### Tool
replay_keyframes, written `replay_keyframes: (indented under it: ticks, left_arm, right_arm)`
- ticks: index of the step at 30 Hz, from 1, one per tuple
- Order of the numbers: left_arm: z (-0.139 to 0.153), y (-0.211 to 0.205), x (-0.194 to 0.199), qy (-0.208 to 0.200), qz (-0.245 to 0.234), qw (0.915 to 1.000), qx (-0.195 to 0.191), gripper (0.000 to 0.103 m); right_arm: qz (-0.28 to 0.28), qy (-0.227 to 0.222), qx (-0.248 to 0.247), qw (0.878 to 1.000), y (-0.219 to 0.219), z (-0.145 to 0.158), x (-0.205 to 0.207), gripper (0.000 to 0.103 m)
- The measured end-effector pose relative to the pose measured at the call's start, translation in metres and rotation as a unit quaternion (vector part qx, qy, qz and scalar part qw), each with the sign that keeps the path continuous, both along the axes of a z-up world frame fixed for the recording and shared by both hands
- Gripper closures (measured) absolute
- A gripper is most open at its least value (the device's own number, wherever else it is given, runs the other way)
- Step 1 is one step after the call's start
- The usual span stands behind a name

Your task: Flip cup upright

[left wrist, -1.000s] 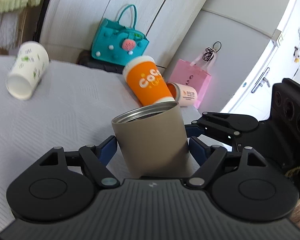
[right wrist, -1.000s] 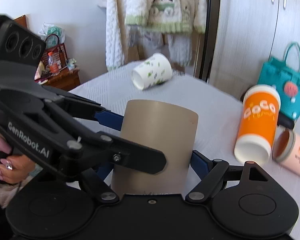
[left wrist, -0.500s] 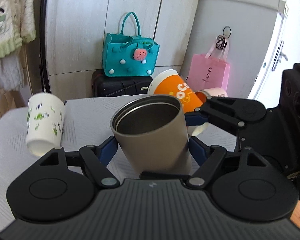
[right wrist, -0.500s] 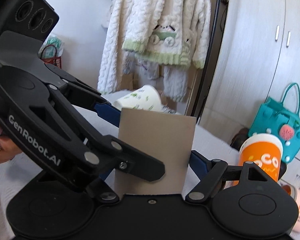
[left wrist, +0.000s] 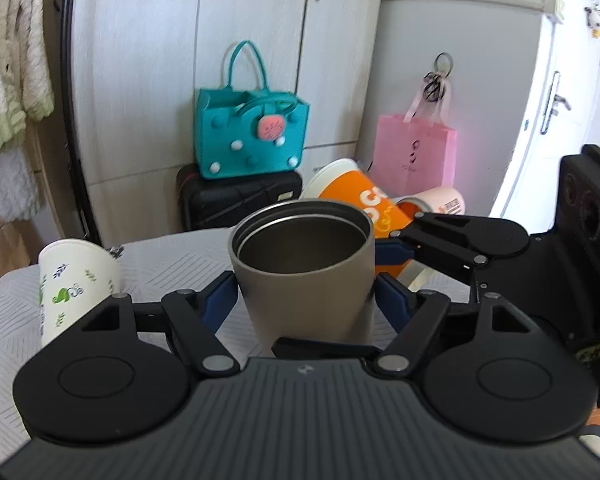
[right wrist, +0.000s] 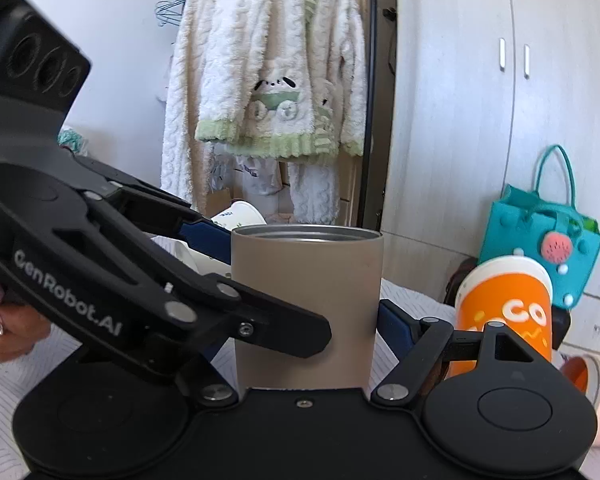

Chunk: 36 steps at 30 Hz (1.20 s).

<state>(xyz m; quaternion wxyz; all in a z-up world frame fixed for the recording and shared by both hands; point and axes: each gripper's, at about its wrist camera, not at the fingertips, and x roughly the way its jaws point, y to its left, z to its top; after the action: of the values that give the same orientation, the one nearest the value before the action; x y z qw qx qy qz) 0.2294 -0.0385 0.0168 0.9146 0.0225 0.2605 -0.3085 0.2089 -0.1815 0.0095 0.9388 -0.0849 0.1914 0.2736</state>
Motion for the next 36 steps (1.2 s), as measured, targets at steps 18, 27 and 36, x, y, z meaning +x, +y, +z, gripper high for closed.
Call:
replay_keyframes:
  ticks: [18,27,36]
  left_arm:
    - [-0.009,0.01,-0.009,0.047,0.008,0.9971,-0.06,0.025]
    - [0.001,0.013,-0.032,0.05,0.058,0.9966,-0.032,0.025]
    - [0.018,0.037,-0.079,0.024,0.111,0.9935,-0.004,0.019]
  right_arm:
    - [-0.03,-0.007,-0.043,0.999,0.008,0.006,-0.023,0.012]
    - [-0.051,-0.028,-0.054,0.997,0.003,0.015,-0.059,0.012]
    - [-0.074,-0.055,0.011,0.996,-0.017,0.027,-0.115,0.012]
